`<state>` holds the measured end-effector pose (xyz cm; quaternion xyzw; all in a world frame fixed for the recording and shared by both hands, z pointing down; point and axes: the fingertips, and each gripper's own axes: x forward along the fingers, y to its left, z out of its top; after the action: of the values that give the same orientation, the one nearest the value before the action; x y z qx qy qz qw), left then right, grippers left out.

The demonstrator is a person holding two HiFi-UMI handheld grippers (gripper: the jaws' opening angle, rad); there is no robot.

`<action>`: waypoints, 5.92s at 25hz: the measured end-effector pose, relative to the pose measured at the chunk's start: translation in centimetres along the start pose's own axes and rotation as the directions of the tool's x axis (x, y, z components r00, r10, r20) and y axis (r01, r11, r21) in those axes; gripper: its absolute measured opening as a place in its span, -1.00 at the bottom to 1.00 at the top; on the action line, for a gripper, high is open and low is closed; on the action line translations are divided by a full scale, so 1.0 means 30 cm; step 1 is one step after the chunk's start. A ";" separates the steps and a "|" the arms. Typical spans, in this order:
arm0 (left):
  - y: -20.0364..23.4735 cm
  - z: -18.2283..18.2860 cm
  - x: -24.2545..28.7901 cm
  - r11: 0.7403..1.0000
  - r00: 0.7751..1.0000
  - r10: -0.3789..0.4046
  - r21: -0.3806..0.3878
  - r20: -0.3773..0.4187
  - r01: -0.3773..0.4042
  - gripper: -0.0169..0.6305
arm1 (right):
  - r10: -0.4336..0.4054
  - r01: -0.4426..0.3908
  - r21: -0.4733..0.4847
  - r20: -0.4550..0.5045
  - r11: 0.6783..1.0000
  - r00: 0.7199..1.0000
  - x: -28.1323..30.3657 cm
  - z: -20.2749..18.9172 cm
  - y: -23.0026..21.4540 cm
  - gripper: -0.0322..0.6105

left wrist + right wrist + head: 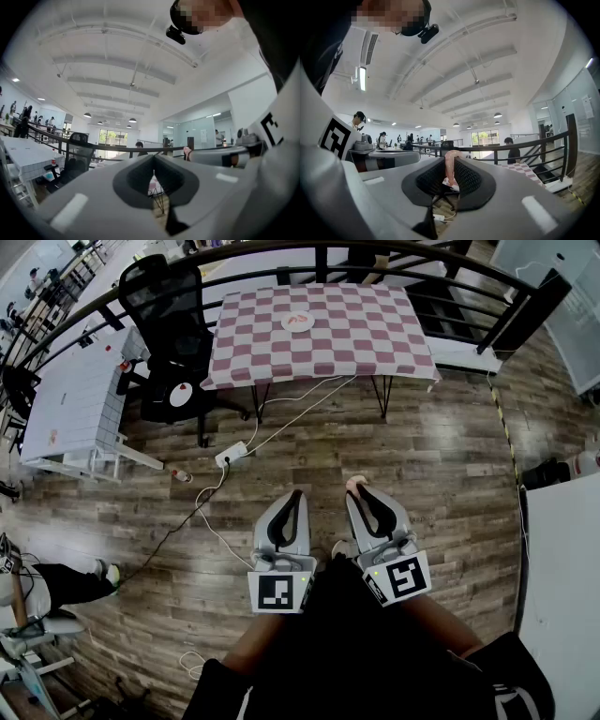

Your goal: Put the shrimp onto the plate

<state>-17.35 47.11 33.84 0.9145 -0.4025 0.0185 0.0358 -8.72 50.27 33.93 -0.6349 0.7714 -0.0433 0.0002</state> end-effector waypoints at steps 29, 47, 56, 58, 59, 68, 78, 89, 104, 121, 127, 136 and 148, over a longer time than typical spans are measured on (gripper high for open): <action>-0.082 0.001 0.187 0.990 0.997 0.038 0.131 0.062 -0.046 -0.92 | -0.060 0.060 0.005 0.018 0.998 0.998 -0.090 -0.066 -0.336 -0.70; 0.262 -0.143 0.754 0.998 0.999 0.032 0.049 0.015 -0.032 -0.92 | -0.115 0.114 -0.012 -0.069 0.993 0.991 0.516 -0.129 -0.626 -0.70; 0.541 -0.162 1.070 0.997 0.998 0.055 0.054 -0.013 -0.054 -0.92 | -0.104 0.099 -0.057 -0.097 0.993 0.990 0.987 -0.144 -0.724 -0.70; 0.584 -0.140 1.136 0.997 0.998 0.059 0.051 -0.014 -0.059 -0.92 | -0.104 0.099 -0.046 -0.113 0.994 0.988 1.058 -0.132 -0.744 -0.70; 0.604 -0.127 1.168 0.997 0.998 0.061 0.053 -0.013 -0.060 -0.92 | -0.101 0.096 -0.044 -0.118 0.994 0.988 1.092 -0.123 -0.751 -0.70; 0.757 -0.061 1.482 0.996 0.998 0.056 0.064 -0.024 -0.055 -0.92 | -0.075 0.071 -0.032 -0.150 0.997 0.986 1.416 -0.092 -0.815 -0.70; 0.892 -0.084 1.711 0.994 0.996 -0.005 0.104 -0.085 0.014 -0.92 | -0.077 0.074 -0.027 -0.161 0.997 0.984 1.750 -0.093 -0.881 -0.70; 1.056 -0.095 1.822 0.994 0.991 0.107 0.022 -0.078 -0.106 -0.92 | -0.062 0.060 -0.016 -0.176 0.998 0.982 1.912 -0.092 -0.938 -0.70; 1.051 -0.063 1.937 0.985 0.984 0.170 0.050 -0.054 -0.167 -0.92 | 0.062 -0.072 -0.032 -0.240 0.997 0.969 2.061 -0.143 -1.019 -0.70; 1.085 -0.099 1.937 0.969 0.967 0.248 0.035 -0.055 -0.246 -0.92 | 0.167 -0.202 -0.045 -0.407 0.978 0.898 2.213 -0.434 -1.036 -0.70; 1.094 -0.102 1.932 0.964 0.962 0.266 0.031 -0.065 -0.265 -0.92 | 0.169 -0.218 -0.047 -0.483 0.975 0.859 2.256 -0.575 -1.062 -0.70; 1.099 -0.101 1.917 0.957 0.956 0.288 0.048 -0.061 -0.286 -0.92 | 0.153 -0.208 -0.034 -0.562 0.978 0.813 2.308 -0.726 -1.109 -0.70; 1.116 -0.119 1.918 0.948 0.943 0.317 0.026 -0.105 -0.316 -0.92 | 0.142 -0.208 -0.023 -0.654 0.978 0.743 2.402 -0.905 -1.158 -0.70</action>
<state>-3.19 -17.43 42.70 0.8359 -0.5414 0.0752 0.0499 9.84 -25.10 67.24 -0.5046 0.7810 -0.2233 -0.2924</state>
